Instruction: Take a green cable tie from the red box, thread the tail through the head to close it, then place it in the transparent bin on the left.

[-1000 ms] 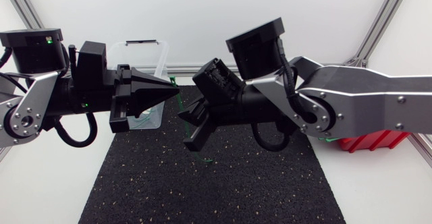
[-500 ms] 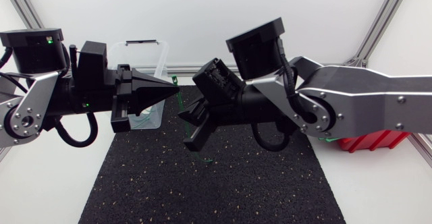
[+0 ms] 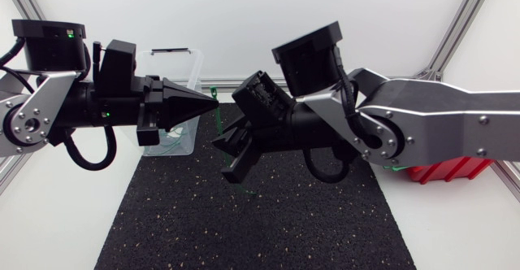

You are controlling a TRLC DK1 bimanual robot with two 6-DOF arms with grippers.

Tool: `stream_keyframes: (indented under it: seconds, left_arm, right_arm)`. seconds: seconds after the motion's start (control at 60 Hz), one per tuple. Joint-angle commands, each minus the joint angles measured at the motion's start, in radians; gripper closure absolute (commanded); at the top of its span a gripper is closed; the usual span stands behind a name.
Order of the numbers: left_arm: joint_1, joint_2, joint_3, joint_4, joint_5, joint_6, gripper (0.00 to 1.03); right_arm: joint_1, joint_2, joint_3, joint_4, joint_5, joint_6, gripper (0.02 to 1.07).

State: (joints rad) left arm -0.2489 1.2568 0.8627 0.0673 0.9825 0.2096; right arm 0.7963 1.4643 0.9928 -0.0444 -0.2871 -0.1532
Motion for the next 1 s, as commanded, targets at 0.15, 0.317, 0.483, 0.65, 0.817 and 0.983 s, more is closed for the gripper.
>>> stream_keyframes:
  seconds: [0.15, 0.317, 0.483, 0.65, 0.817, 0.983]
  left_arm:
    - [0.026, 0.015, 0.052, -0.072, 0.048, 0.004, 1.0]
    - [0.03, -0.02, 0.059, -0.133, 0.09, 0.016, 1.0]
    - [0.011, -0.028, 0.099, -0.21, 0.099, 0.014, 1.0]
    - [-0.018, 0.006, 0.173, -0.32, 0.097, 0.017, 1.0]
    - [-0.035, 0.055, 0.251, -0.429, 0.093, 0.036, 1.0]
    - [-0.049, 0.104, 0.28, -0.483, 0.081, 0.051, 1.0]
  right_arm:
    - [-0.025, -0.038, 0.003, -0.069, 0.002, -0.068, 0.51]
    - [-0.042, -0.098, -0.002, -0.133, 0.002, -0.134, 0.5]
    - [-0.058, -0.154, -0.028, -0.224, 0.023, -0.217, 0.21]
    - [-0.065, -0.213, -0.052, -0.313, 0.094, -0.307, 0.1]
    - [-0.063, -0.194, -0.003, -0.463, 0.186, -0.333, 0.07]
    - [-0.039, -0.252, -0.02, -0.496, 0.218, -0.336, 0.07]
